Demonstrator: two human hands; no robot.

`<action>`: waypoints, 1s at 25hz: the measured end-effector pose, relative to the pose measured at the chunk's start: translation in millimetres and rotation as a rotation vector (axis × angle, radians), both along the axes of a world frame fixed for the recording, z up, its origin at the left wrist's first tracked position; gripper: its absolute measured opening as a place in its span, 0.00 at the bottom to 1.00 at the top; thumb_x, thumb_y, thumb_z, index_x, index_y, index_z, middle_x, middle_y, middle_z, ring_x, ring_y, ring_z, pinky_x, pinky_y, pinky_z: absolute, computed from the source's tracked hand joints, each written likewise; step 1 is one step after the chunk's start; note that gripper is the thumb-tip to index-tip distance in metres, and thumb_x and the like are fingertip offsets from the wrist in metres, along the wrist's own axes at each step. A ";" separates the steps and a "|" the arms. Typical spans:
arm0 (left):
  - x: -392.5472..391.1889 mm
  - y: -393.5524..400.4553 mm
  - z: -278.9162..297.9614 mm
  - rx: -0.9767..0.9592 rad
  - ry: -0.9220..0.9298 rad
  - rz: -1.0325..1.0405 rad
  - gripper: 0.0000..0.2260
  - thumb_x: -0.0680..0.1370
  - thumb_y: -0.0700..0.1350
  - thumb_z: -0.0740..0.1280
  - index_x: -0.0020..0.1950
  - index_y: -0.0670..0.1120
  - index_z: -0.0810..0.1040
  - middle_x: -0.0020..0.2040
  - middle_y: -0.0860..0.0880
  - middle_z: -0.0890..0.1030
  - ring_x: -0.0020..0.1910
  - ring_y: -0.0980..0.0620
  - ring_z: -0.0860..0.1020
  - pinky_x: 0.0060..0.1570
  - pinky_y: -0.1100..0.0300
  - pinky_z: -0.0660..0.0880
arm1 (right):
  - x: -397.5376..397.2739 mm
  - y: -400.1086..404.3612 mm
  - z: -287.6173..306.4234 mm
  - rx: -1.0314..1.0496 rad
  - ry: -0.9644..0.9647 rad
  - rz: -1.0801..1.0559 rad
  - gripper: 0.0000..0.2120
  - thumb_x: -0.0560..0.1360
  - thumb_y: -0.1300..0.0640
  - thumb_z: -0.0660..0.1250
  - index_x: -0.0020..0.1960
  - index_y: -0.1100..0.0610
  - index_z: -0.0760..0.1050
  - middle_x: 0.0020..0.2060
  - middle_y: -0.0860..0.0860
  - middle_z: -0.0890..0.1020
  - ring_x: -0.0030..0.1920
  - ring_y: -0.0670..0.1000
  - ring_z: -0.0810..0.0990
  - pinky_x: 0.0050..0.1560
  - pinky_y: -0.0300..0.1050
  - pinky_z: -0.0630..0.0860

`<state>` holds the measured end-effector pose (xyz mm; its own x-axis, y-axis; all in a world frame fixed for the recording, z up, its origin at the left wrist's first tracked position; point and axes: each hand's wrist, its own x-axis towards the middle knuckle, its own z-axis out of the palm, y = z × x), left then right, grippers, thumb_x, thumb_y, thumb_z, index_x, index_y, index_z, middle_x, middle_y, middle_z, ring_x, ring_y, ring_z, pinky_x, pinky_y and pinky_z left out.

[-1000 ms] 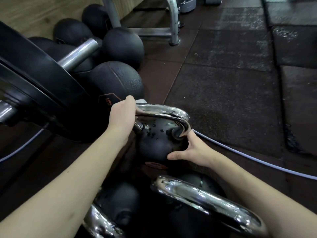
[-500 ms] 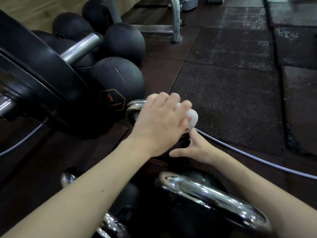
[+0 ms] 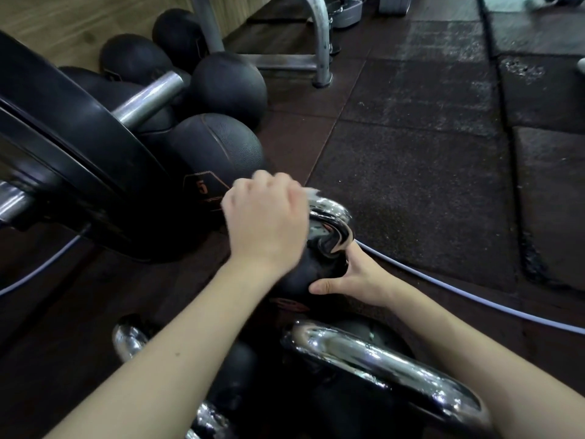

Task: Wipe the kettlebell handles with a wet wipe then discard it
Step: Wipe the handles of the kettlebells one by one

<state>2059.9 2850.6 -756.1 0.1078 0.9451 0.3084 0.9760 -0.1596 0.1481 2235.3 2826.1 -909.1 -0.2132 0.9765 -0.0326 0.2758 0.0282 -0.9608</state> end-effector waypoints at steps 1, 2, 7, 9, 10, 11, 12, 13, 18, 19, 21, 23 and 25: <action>12.7 -10.3 -3.1 0.053 0.088 -0.119 0.14 0.82 0.49 0.55 0.48 0.46 0.79 0.49 0.41 0.80 0.50 0.37 0.77 0.55 0.43 0.69 | -0.6 -1.0 2.6 -0.001 -0.010 0.008 0.49 0.61 0.44 0.87 0.75 0.43 0.65 0.73 0.43 0.73 0.74 0.38 0.70 0.75 0.38 0.68; 24.5 -19.1 -9.6 0.095 0.181 -0.271 0.13 0.81 0.50 0.56 0.49 0.47 0.79 0.49 0.43 0.80 0.50 0.38 0.77 0.58 0.42 0.68 | -1.4 -1.4 5.3 0.011 -0.031 0.022 0.51 0.62 0.41 0.86 0.77 0.46 0.64 0.74 0.43 0.72 0.74 0.37 0.70 0.74 0.36 0.68; 14.2 -13.1 -11.8 0.055 0.293 -0.560 0.14 0.81 0.51 0.58 0.58 0.49 0.80 0.53 0.46 0.79 0.54 0.40 0.76 0.61 0.43 0.67 | -0.8 2.2 5.2 0.020 -0.032 0.026 0.52 0.63 0.45 0.87 0.78 0.51 0.64 0.72 0.42 0.73 0.75 0.41 0.71 0.76 0.47 0.71; -6.2 -5.2 -8.3 0.012 0.093 -0.370 0.16 0.82 0.53 0.54 0.58 0.49 0.79 0.52 0.45 0.79 0.51 0.39 0.76 0.55 0.43 0.68 | 0.3 1.9 -0.4 0.015 -0.026 -0.001 0.48 0.62 0.52 0.88 0.75 0.47 0.66 0.71 0.43 0.75 0.73 0.40 0.72 0.77 0.49 0.70; -15.8 -1.7 -6.8 -0.018 -0.057 -0.239 0.18 0.82 0.52 0.52 0.55 0.48 0.79 0.51 0.43 0.78 0.51 0.38 0.75 0.54 0.43 0.69 | 0.4 1.4 -2.9 0.014 -0.025 -0.008 0.45 0.63 0.55 0.88 0.73 0.45 0.67 0.71 0.44 0.75 0.73 0.41 0.73 0.77 0.49 0.70; -23.4 1.9 -5.0 -0.080 -0.274 -0.090 0.18 0.83 0.51 0.50 0.52 0.45 0.78 0.50 0.41 0.78 0.51 0.38 0.75 0.54 0.43 0.69 | 0.2 0.5 -3.7 0.011 -0.020 -0.013 0.44 0.63 0.57 0.87 0.71 0.43 0.68 0.71 0.45 0.75 0.73 0.41 0.73 0.77 0.48 0.70; -30.3 9.6 -3.8 -0.172 -0.560 0.042 0.17 0.84 0.48 0.51 0.49 0.44 0.77 0.48 0.40 0.78 0.51 0.38 0.75 0.55 0.45 0.70 | 0.2 0.7 -3.0 0.013 -0.013 -0.016 0.43 0.63 0.58 0.87 0.70 0.43 0.68 0.71 0.45 0.75 0.72 0.41 0.73 0.77 0.46 0.70; -34.1 18.8 -2.4 -0.265 -0.871 0.147 0.16 0.84 0.47 0.52 0.45 0.44 0.76 0.46 0.42 0.78 0.51 0.40 0.75 0.55 0.47 0.70 | 0.4 0.7 -2.3 0.016 -0.004 -0.015 0.43 0.63 0.59 0.87 0.69 0.43 0.68 0.71 0.46 0.74 0.72 0.40 0.73 0.76 0.44 0.70; -21.4 19.4 -6.0 -0.222 -0.682 0.223 0.13 0.84 0.48 0.54 0.48 0.47 0.76 0.55 0.40 0.80 0.57 0.37 0.76 0.59 0.47 0.69 | 1.1 -0.7 -1.8 -0.007 0.000 0.001 0.45 0.63 0.56 0.87 0.73 0.43 0.67 0.72 0.46 0.74 0.74 0.43 0.72 0.76 0.46 0.70; -16.8 12.0 -7.6 -0.104 -0.451 0.151 0.14 0.85 0.49 0.54 0.48 0.47 0.76 0.54 0.39 0.79 0.55 0.36 0.75 0.57 0.46 0.69 | 0.9 -0.9 -1.2 -0.014 -0.010 0.002 0.46 0.63 0.55 0.87 0.73 0.44 0.67 0.72 0.46 0.74 0.74 0.43 0.72 0.77 0.46 0.70; 0.2 -2.3 -6.7 0.114 -0.105 -0.030 0.16 0.83 0.51 0.55 0.47 0.47 0.80 0.50 0.42 0.80 0.51 0.37 0.77 0.54 0.45 0.68 | 0.5 -0.8 2.8 -0.016 -0.025 0.003 0.48 0.63 0.54 0.87 0.75 0.47 0.65 0.73 0.45 0.74 0.74 0.40 0.72 0.76 0.42 0.69; 22.2 -10.8 -14.4 0.204 0.129 -0.349 0.15 0.82 0.52 0.57 0.49 0.48 0.81 0.48 0.45 0.80 0.50 0.39 0.77 0.57 0.43 0.67 | 0.9 0.2 7.1 0.015 -0.054 0.031 0.48 0.66 0.55 0.86 0.78 0.52 0.63 0.74 0.45 0.71 0.74 0.34 0.68 0.73 0.33 0.69; 31.1 -16.5 -27.5 0.226 0.299 -0.608 0.13 0.83 0.51 0.58 0.51 0.47 0.80 0.51 0.46 0.79 0.55 0.40 0.76 0.65 0.42 0.67 | 0.0 0.6 8.7 0.068 -0.131 0.062 0.44 0.69 0.58 0.84 0.78 0.55 0.64 0.73 0.47 0.70 0.72 0.29 0.67 0.67 0.26 0.69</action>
<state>2091.0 2834.1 -783.5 0.7062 0.6070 0.3645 0.6978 -0.6840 -0.2127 2235.4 2826.7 -900.4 -0.2717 0.9624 0.0012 0.3947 0.1126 -0.9119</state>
